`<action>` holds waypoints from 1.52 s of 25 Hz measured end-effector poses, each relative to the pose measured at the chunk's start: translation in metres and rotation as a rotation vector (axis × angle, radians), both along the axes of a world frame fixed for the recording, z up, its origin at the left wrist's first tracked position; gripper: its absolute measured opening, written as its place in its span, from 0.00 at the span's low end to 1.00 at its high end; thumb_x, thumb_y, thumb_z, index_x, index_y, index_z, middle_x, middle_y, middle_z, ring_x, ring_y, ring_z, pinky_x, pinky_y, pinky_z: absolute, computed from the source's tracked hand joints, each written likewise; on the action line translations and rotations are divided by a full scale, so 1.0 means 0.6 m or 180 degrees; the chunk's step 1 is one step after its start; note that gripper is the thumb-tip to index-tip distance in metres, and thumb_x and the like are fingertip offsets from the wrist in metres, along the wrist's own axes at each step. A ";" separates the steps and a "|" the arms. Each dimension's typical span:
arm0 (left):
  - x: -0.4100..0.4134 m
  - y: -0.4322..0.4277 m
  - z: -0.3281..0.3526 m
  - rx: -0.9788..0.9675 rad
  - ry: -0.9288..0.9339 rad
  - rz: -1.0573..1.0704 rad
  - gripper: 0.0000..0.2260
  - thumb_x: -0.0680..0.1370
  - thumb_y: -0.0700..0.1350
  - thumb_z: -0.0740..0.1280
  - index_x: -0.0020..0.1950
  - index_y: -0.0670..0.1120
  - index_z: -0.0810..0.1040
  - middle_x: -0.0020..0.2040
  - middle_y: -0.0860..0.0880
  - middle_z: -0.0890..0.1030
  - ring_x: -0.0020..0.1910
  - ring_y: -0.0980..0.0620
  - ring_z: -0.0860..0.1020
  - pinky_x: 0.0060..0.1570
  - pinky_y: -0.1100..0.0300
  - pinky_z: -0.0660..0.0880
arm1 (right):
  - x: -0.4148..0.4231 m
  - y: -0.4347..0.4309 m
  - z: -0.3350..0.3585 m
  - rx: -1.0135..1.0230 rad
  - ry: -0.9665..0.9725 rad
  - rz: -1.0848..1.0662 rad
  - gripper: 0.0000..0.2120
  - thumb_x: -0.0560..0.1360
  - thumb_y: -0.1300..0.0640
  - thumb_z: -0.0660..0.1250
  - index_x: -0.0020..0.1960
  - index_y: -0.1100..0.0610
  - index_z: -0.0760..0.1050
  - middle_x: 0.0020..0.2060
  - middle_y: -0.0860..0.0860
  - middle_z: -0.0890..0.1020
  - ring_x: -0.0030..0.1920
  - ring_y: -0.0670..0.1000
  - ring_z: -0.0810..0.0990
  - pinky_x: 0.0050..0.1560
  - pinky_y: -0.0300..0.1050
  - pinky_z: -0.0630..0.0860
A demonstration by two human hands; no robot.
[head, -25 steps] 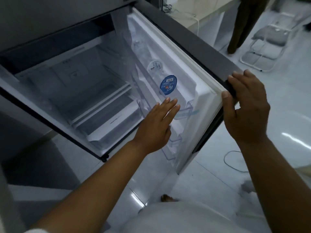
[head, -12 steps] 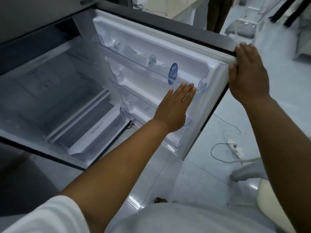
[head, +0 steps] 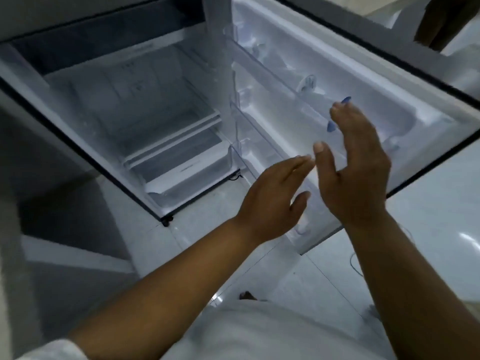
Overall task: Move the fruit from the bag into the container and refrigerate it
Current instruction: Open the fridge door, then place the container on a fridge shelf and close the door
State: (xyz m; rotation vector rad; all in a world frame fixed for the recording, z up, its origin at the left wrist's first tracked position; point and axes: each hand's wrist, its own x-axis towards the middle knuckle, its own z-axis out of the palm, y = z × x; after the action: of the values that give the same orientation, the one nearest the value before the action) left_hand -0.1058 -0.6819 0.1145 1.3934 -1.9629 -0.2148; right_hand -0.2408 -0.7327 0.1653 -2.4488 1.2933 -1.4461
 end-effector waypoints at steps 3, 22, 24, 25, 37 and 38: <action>0.118 0.110 -0.031 0.0280 0.0324 0.1025 0.20 0.80 0.48 0.64 0.71 0.44 0.70 0.67 0.46 0.76 0.66 0.50 0.73 0.67 0.61 0.69 | 0.136 0.062 -0.047 0.1142 -0.0014 0.0998 0.22 0.79 0.53 0.64 0.70 0.60 0.69 0.68 0.57 0.75 0.69 0.56 0.73 0.70 0.48 0.69; 0.372 0.971 -0.149 -0.0211 0.1445 0.7661 0.14 0.76 0.43 0.68 0.61 0.44 0.76 0.59 0.45 0.79 0.59 0.44 0.76 0.57 0.55 0.72 | 0.797 0.734 -0.205 0.2468 0.2818 0.4927 0.25 0.78 0.50 0.66 0.72 0.56 0.68 0.66 0.53 0.77 0.64 0.51 0.75 0.67 0.48 0.71; 0.377 1.014 -0.157 -0.0028 0.1441 0.7947 0.17 0.75 0.43 0.68 0.64 0.43 0.74 0.62 0.43 0.76 0.62 0.44 0.73 0.60 0.57 0.69 | 0.830 0.799 -0.216 0.2334 0.3084 0.4980 0.25 0.78 0.48 0.65 0.71 0.57 0.69 0.65 0.54 0.77 0.63 0.53 0.76 0.65 0.45 0.70; 0.379 1.032 -0.163 0.0087 0.1587 0.8054 0.19 0.75 0.43 0.68 0.66 0.43 0.73 0.65 0.43 0.74 0.64 0.44 0.71 0.63 0.56 0.68 | 0.844 0.829 -0.222 0.2325 0.3214 0.4977 0.24 0.77 0.47 0.65 0.70 0.57 0.70 0.65 0.54 0.77 0.64 0.53 0.76 0.63 0.45 0.69; 0.404 1.060 -0.194 -0.0419 0.3805 0.7978 0.09 0.79 0.47 0.59 0.47 0.45 0.77 0.40 0.49 0.78 0.44 0.45 0.77 0.47 0.51 0.73 | 0.897 0.884 -0.265 0.2517 0.3479 0.4796 0.14 0.77 0.49 0.63 0.54 0.59 0.77 0.48 0.54 0.82 0.48 0.56 0.78 0.46 0.44 0.69; 0.413 1.051 -0.190 -0.0414 0.3707 0.7907 0.09 0.78 0.48 0.60 0.47 0.46 0.77 0.39 0.51 0.78 0.43 0.47 0.77 0.46 0.52 0.73 | 0.894 0.863 -0.261 0.2624 0.3330 0.4764 0.13 0.77 0.49 0.63 0.55 0.57 0.77 0.48 0.53 0.82 0.48 0.55 0.78 0.46 0.43 0.69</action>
State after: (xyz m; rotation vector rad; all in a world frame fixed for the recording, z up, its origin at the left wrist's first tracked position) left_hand 0.1419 -0.0516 0.0007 1.7735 1.1512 0.2660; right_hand 0.2954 -0.2149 0.0086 -2.2498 -0.2699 0.6225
